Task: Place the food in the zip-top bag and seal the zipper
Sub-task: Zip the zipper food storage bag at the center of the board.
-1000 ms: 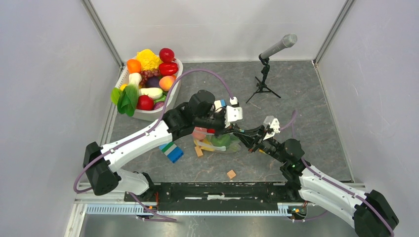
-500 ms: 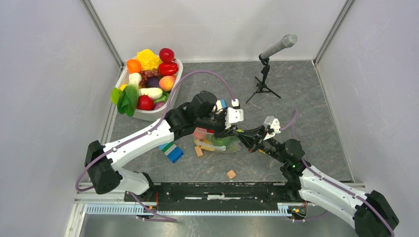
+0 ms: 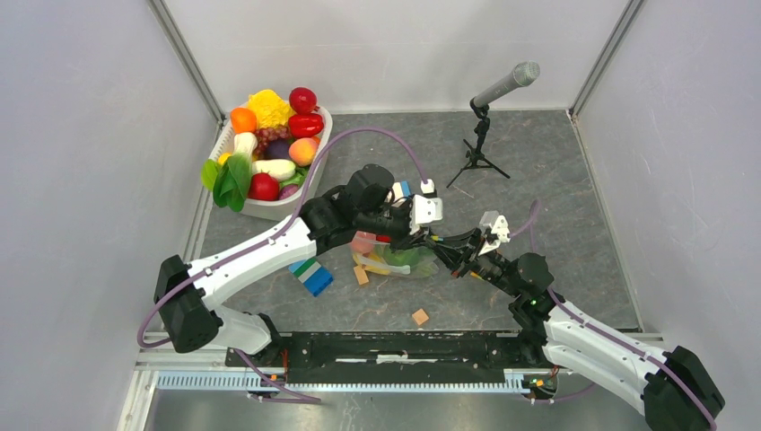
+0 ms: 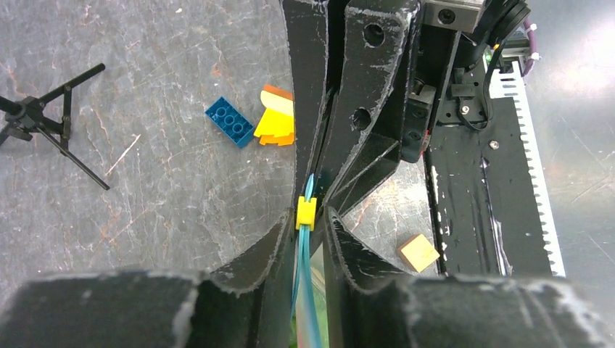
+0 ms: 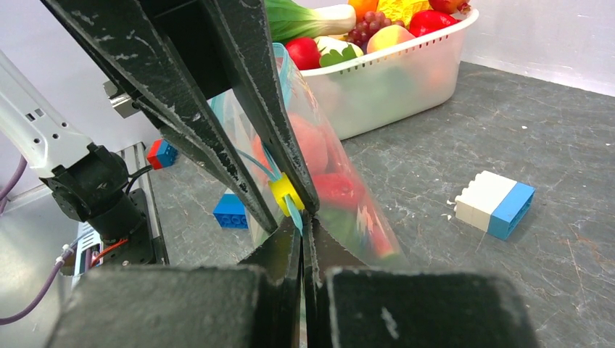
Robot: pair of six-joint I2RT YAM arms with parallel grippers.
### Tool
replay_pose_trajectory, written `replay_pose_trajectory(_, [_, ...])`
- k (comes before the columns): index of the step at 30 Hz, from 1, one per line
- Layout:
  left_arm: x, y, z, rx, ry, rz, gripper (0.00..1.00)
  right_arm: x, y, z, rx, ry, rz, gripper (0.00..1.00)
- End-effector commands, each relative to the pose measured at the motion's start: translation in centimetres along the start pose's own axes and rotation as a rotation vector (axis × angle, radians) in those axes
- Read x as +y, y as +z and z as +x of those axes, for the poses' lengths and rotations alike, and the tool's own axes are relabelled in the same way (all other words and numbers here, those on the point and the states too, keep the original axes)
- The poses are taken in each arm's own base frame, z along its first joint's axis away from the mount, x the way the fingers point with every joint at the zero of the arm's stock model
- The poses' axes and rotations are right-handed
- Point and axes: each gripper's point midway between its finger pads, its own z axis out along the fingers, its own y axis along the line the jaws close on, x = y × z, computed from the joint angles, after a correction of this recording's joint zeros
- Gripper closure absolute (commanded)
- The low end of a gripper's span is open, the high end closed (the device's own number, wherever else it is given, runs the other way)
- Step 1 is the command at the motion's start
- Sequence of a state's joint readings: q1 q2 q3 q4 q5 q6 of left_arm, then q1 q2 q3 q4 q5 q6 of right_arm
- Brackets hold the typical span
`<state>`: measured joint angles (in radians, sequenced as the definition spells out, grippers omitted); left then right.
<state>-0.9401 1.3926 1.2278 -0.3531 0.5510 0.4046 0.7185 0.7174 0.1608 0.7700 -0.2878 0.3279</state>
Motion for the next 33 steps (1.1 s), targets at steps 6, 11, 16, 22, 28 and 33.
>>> replay_pose_trajectory(6, [-0.5,-0.5,-3.2,-0.101,0.040,0.032,0.88,0.4,0.1,-1.9,-0.077,-0.018,-0.015,1.00])
replay_pose_trajectory(11, [-0.3,-0.7,-2.3,-0.060,0.038,0.013,0.95,0.2,0.0,-1.8,-0.072,-0.026,-0.004,1.00])
replay_pose_trajectory(16, [0.8,-2.0,-0.8,0.020,0.066,-0.081,0.98,-0.5,-0.7,-2.2,-0.105,-0.054,0.043,1.00])
replay_pose_trajectory(22, [1.9,-4.1,1.2,0.076,0.071,-0.156,0.98,-0.5,-1.2,-2.5,-0.127,-0.059,0.049,1.00])
replay_pose_trajectory(28, [3.0,-6.0,3.4,0.130,0.023,-0.259,0.98,-1.8,-1.6,-2.2,-0.122,-0.050,0.125,1.00])
replay_pose_trajectory(33, [4.9,-8.8,6.1,0.173,-0.053,-0.435,0.98,-4.2,-2.1,-2.0,-0.097,-0.045,0.266,1.00])
